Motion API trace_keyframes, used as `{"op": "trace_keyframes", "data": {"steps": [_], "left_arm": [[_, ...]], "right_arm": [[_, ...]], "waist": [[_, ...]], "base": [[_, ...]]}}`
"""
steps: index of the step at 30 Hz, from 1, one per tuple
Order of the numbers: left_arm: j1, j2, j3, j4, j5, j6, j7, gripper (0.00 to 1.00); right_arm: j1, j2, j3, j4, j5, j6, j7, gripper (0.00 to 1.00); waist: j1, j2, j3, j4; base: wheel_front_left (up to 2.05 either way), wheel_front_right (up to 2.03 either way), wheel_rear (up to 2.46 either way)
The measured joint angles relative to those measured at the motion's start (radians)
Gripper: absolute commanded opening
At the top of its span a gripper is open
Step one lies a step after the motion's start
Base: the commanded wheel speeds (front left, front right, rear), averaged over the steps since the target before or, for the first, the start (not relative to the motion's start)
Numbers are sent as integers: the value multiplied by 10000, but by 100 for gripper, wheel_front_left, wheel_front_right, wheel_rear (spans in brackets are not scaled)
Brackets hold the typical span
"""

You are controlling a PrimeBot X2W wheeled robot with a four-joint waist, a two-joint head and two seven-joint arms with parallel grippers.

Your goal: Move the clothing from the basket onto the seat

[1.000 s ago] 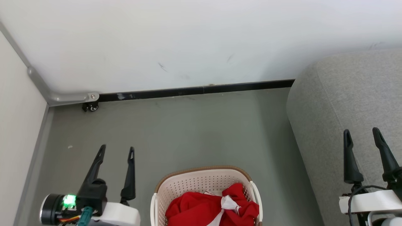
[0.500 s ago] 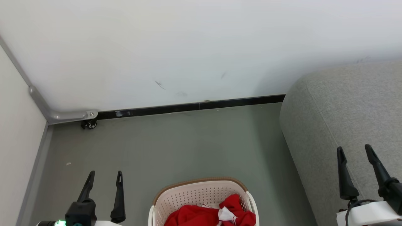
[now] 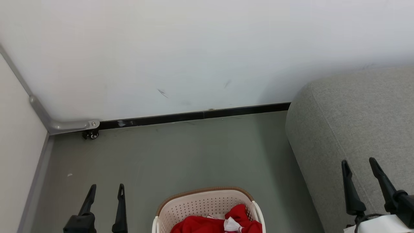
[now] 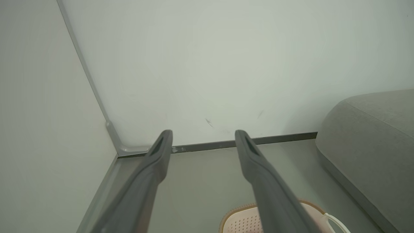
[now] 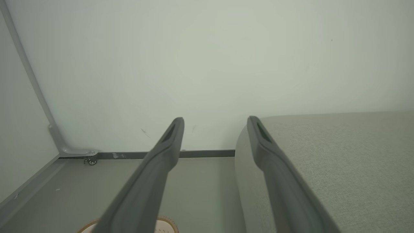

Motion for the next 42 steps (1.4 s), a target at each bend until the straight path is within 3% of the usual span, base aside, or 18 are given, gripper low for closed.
{"op": "trace_keyframes", "data": {"steps": [27, 42], "left_arm": [[107, 190, -132, -362, 257, 10, 17, 100], [-1173, 284, -1396, 468, 853, -800, 529, 100]], "right_arm": [[232, 4, 188, -844, 213, 0, 349, 100], [155, 4, 247, -1442, 75, 0, 360, 100]], "waist": [[1, 0, 503, 99], [0, 0, 1423, 129]], "base": [[0, 0, 0], [0, 0, 0]]}}
